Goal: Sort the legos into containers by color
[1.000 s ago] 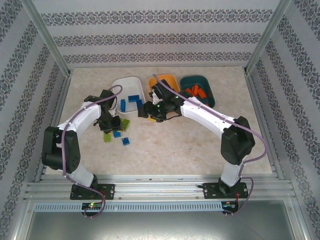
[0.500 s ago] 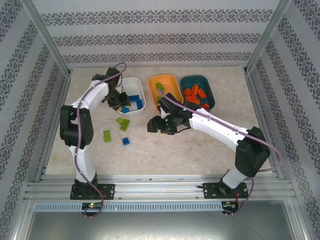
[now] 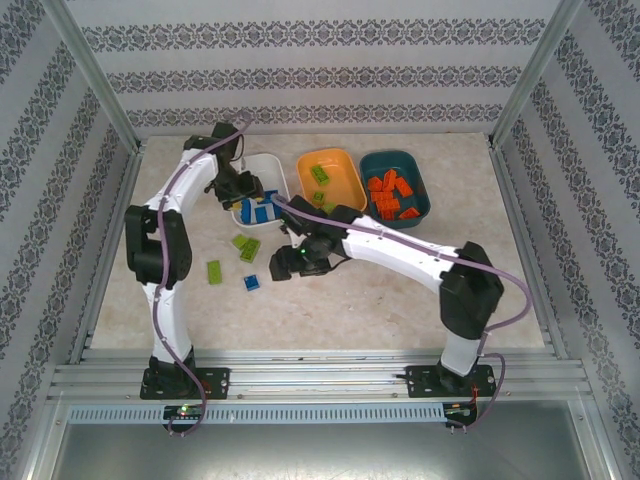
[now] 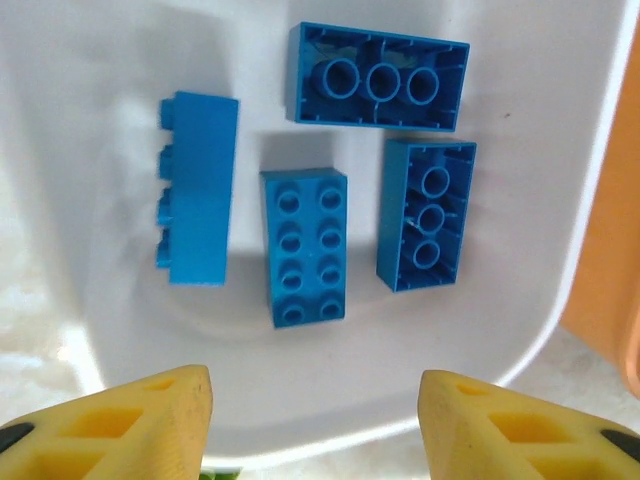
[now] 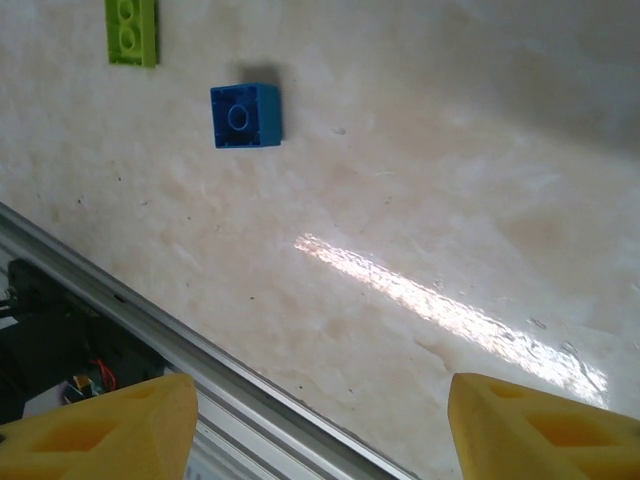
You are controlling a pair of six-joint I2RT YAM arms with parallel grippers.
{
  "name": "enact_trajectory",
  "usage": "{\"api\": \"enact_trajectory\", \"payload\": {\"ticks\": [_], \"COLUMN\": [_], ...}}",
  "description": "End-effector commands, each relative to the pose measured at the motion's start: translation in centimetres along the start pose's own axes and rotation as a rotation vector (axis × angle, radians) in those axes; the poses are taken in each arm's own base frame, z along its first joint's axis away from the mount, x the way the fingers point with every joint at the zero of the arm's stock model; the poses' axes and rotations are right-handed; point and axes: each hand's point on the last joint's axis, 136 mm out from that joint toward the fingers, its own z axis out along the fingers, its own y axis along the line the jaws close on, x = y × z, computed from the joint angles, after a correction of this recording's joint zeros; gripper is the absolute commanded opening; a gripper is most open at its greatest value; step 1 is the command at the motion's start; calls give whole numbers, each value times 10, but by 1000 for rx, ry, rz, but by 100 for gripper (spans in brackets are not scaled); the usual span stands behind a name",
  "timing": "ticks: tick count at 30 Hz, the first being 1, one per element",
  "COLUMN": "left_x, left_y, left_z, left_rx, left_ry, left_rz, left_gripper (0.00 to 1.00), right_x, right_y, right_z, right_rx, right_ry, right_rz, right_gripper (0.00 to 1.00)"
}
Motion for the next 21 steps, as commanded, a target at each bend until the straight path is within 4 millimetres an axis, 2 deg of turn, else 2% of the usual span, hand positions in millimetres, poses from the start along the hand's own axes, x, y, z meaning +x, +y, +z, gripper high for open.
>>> {"api": "enact_trajectory", "payload": {"ticks": [1,3,7,9,15,21], "left_x": [13,25,60,77,118,135], "left_y": [48,78,139,155,161,161], "left_z": [-56,-71,-84,-84,-67,-68], "left_rx": [-61,-79,-95,-91,-8,-6], "left_ry": [-43,-60,-73,-85,-70,-74], "left_rz": [-54,-107,-265,-339,-445,-424], "left_gripper": [58,58,61,62,66,69], "right_x": [1,1,-2,-6,-18,-23], "right_y": [11,22,45,51,40,37], "right_z": [18,32,60,70,98,113], "right_rx": [59,65,55,57,153,172], "right_ry": [53,84,133,144,191,212], "right_rz": [-94,-128,-177,-192,-230,-237], "right_gripper": [68,69,69,70,70,70]}}
